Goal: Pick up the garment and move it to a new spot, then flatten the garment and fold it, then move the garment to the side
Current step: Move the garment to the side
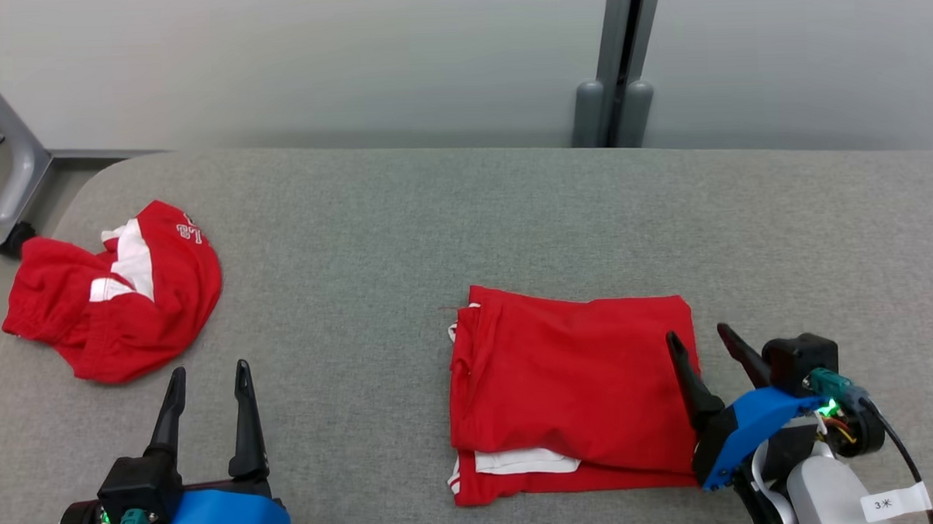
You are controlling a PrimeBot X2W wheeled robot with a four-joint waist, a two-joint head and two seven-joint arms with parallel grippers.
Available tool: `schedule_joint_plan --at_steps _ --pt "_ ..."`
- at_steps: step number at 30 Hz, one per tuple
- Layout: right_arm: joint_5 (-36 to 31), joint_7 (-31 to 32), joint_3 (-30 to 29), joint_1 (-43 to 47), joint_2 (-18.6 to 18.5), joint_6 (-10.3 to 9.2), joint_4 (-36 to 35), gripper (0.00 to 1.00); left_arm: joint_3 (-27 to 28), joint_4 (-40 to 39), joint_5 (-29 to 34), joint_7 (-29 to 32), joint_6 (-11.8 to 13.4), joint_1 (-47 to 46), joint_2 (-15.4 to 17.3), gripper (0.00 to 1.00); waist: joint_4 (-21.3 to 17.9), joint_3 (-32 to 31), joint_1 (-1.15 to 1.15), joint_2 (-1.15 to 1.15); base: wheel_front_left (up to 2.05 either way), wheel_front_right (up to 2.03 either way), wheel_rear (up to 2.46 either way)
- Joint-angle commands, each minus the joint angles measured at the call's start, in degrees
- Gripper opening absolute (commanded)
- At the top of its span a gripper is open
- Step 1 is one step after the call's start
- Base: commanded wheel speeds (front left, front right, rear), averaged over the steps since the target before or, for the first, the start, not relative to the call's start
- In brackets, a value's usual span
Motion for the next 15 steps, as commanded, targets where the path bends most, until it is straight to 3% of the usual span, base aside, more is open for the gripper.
schedule_joint_plan --at_steps 1,15 --pt "-0.4 -0.6 -0.3 -1.1 -0.2 0.01 1.5 1.0 0.1 0.3 -0.2 -0.5 0.1 -1.0 -0.1 1.0 0.7 0.7 -0.01 0.0 0.0 0.0 0.0" --pt "-0.6 -4.7 0.9 -3.6 -0.1 0.01 17.9 1.0 -0.2 1.8 -0.7 -0.9 0.3 -2.6 -0.3 1.0 1.6 2.2 -0.01 0.0 0.0 0.0 0.0"
